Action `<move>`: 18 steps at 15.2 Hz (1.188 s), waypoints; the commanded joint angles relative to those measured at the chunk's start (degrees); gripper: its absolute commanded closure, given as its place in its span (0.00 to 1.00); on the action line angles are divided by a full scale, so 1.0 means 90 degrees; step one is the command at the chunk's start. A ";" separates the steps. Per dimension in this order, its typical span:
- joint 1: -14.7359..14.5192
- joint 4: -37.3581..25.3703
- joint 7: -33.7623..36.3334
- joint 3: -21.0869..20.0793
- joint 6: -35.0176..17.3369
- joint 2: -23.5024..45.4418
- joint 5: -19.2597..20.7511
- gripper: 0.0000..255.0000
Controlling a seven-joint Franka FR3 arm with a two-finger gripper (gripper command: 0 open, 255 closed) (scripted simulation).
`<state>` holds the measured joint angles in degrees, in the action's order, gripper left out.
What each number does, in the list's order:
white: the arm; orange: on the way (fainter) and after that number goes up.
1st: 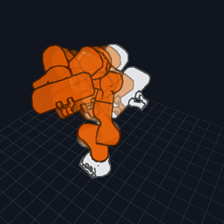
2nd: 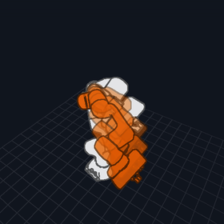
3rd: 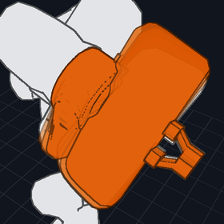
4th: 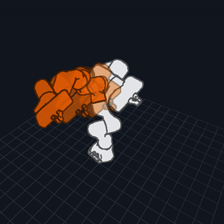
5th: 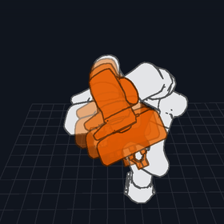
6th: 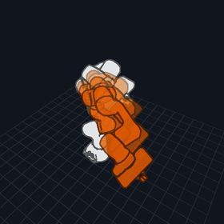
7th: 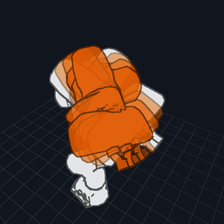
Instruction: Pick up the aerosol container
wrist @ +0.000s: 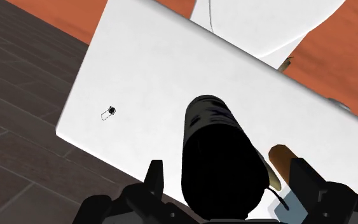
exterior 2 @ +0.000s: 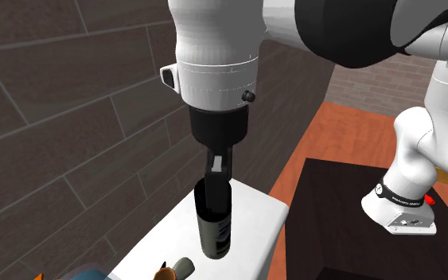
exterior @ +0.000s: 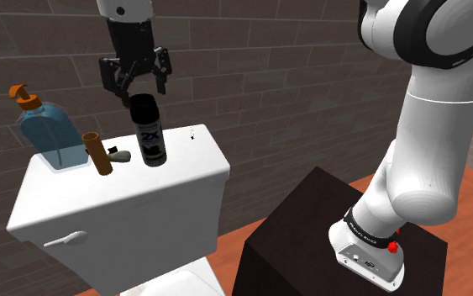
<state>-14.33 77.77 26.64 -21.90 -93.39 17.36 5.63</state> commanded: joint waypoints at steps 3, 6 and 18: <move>0.0027 0.0367 0.0001 0.0007 -0.0343 -0.0022 -0.0008 0.00; 0.0047 0.0621 0.0000 0.0012 -0.0574 -0.0046 -0.0015 0.00; 0.0039 0.0524 0.0000 0.0009 -0.0485 -0.0038 -0.0012 1.00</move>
<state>-13.97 82.78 26.65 -21.79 -98.14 17.07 5.56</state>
